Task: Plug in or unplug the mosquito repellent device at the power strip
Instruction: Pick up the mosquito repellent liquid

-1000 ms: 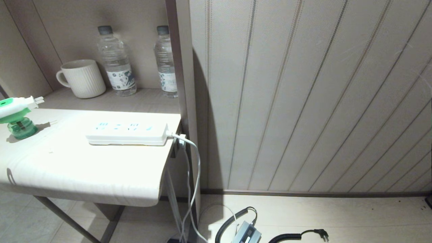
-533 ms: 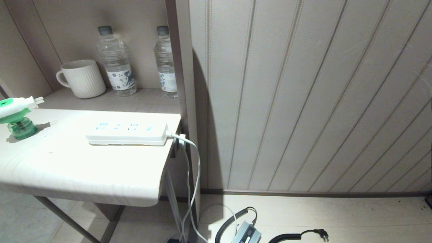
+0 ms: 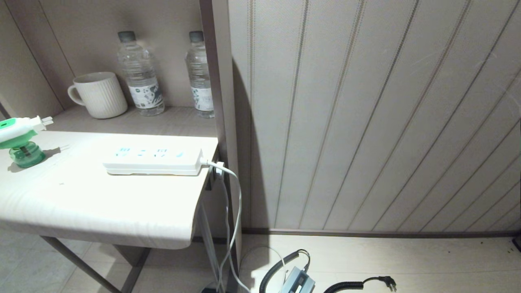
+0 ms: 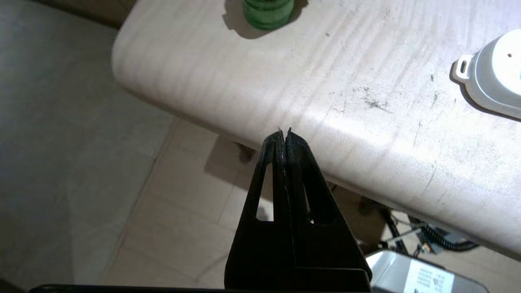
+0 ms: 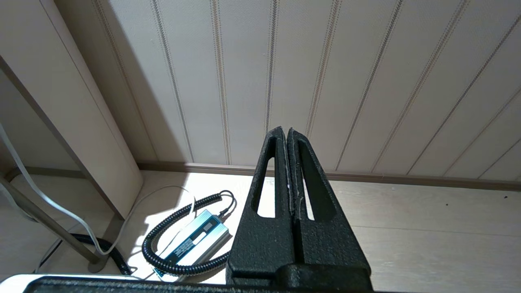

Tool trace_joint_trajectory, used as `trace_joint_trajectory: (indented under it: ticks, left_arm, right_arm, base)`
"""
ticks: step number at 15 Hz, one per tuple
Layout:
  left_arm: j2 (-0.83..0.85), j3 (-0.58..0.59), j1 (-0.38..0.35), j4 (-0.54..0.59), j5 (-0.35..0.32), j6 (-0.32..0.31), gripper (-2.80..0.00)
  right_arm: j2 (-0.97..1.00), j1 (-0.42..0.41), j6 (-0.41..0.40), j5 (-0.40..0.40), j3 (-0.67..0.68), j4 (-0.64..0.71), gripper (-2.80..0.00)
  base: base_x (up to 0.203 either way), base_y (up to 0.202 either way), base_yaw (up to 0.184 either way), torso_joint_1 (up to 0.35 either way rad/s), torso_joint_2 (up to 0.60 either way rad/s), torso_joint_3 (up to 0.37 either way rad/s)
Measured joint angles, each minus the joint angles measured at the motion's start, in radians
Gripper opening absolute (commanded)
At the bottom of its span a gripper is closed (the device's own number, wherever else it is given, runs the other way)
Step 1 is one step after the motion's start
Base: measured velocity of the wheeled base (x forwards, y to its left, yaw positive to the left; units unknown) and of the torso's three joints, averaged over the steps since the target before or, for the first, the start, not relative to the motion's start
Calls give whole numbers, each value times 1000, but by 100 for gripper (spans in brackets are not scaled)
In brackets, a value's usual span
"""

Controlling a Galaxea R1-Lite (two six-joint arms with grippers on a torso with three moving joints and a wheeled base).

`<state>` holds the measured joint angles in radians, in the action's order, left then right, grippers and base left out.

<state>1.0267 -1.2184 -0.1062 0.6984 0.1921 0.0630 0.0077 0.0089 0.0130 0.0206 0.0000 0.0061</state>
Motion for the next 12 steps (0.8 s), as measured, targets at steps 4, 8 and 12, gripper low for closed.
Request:
trace_joint_trajectory:
  ticks: [4, 8, 12]
  left_arm:
    - [189, -196, 23, 148, 59, -10, -280]
    - [367, -388, 26, 211, 131, -32, -280]
    - [521, -497, 48, 230, 134, -21, -280]
  right_arm:
    - [0, 0, -5, -1, 0, 0, -280]
    - [0, 0, -5, -1, 0, 0, -280]
    - [0, 0, -7, -1, 0, 0, -280]
  base:
    - [0, 0, 0, 0, 0, 0]
    - [0, 0, 0, 0, 0, 0]
    - [0, 0, 0, 0, 0, 0]
